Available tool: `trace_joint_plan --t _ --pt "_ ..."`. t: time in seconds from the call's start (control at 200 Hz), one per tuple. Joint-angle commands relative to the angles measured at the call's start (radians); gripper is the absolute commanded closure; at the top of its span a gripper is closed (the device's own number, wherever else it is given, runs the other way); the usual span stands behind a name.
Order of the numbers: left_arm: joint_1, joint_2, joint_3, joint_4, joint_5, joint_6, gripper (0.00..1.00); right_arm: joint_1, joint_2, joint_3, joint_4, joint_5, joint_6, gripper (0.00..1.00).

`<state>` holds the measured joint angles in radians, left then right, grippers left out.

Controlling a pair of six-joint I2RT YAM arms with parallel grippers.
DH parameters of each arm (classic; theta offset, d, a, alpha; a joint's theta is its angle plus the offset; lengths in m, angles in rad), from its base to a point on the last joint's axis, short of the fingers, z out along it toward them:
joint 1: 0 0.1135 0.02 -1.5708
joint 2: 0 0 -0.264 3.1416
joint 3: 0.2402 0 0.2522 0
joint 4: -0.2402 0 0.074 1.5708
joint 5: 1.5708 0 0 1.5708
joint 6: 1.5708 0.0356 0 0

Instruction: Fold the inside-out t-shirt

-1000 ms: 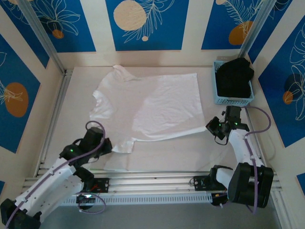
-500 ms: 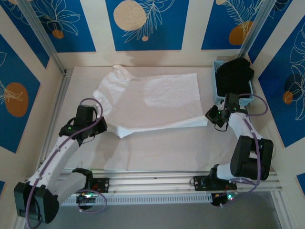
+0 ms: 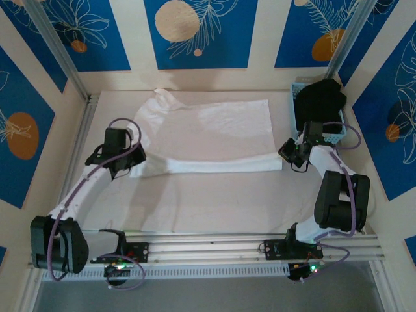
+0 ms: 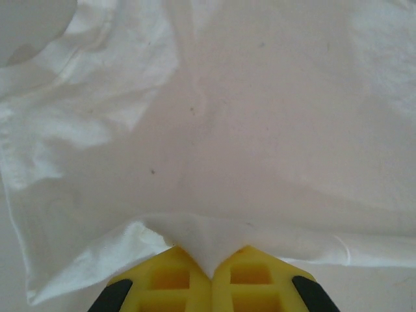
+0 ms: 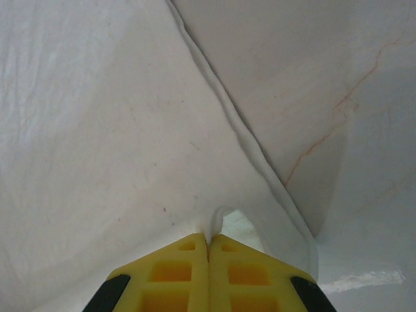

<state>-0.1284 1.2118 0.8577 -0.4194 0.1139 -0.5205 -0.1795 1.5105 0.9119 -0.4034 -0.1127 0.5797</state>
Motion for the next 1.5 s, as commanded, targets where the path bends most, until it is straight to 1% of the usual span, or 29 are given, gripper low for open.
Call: trace_joint_plan --t 0.0,0.2,0.3,0.45,0.54,0.605,0.685,0.71,0.75,0.82,0.85,0.895,0.935,0.99,1.05,1.14,1.23,1.28,1.36,1.495 --pt "0.024 0.04 0.051 0.059 0.02 0.006 1.0 0.006 0.027 0.053 0.014 0.0 0.005 0.97" --pt "0.046 0.107 0.082 0.104 0.009 -0.003 1.0 0.014 0.079 0.107 0.015 -0.002 0.009 0.97" --pt "0.053 0.155 0.101 0.126 0.021 -0.007 1.0 0.024 0.109 0.143 0.021 -0.004 0.016 0.97" --pt "0.068 0.221 0.127 0.161 0.014 -0.006 1.0 0.044 0.18 0.214 0.018 -0.002 0.021 0.96" --pt "0.08 0.286 0.154 0.194 0.015 -0.009 1.0 0.051 0.242 0.267 0.017 0.009 0.021 0.96" --pt "0.086 0.348 0.188 0.215 0.008 -0.01 1.0 0.052 0.294 0.31 0.014 0.023 0.02 0.93" --pt "0.093 0.439 0.249 0.246 -0.003 -0.011 1.0 0.054 0.359 0.383 0.003 0.045 0.006 0.85" --pt "0.093 0.47 0.272 0.259 -0.013 -0.009 0.97 0.056 0.378 0.408 -0.006 0.055 0.0 0.82" --pt "0.097 0.525 0.312 0.27 -0.022 -0.005 0.9 0.055 0.409 0.45 -0.024 0.071 -0.011 0.78" --pt "0.106 0.623 0.396 0.258 -0.023 0.002 0.83 0.058 0.446 0.511 -0.067 0.088 -0.035 0.71" --pt "0.113 0.655 0.428 0.248 -0.013 0.006 0.79 0.063 0.444 0.52 -0.079 0.101 -0.047 0.69" --pt "0.122 0.686 0.459 0.239 -0.016 0.01 0.67 0.073 0.429 0.515 -0.088 0.123 -0.065 0.67" --pt "0.129 0.69 0.466 0.237 -0.016 0.013 0.63 0.084 0.403 0.496 -0.092 0.135 -0.08 0.66" --pt "0.136 0.659 0.439 0.253 -0.023 0.008 0.58 0.107 0.364 0.454 -0.093 0.141 -0.097 0.64" --pt "0.134 0.585 0.358 0.3 -0.018 -0.01 0.54 0.135 0.319 0.394 -0.089 0.134 -0.099 0.63" --pt "0.124 0.452 0.157 0.432 0.046 -0.086 0.48 0.177 0.276 0.307 -0.077 0.099 -0.084 0.63" --pt "0.108 0.368 -0.014 0.537 0.112 -0.15 0.43 0.193 0.286 0.269 -0.061 0.039 -0.068 0.62" --pt "0.099 0.352 -0.068 0.56 0.147 -0.151 0.42 0.195 0.313 0.273 -0.068 0.033 -0.071 0.63" --pt "0.095 0.362 -0.105 0.572 0.202 -0.133 0.41 0.191 0.363 0.305 -0.115 0.044 -0.087 0.63" --pt "0.096 0.422 -0.107 0.56 0.222 -0.103 0.4 0.171 0.408 0.327 -0.178 0.034 -0.088 0.64"
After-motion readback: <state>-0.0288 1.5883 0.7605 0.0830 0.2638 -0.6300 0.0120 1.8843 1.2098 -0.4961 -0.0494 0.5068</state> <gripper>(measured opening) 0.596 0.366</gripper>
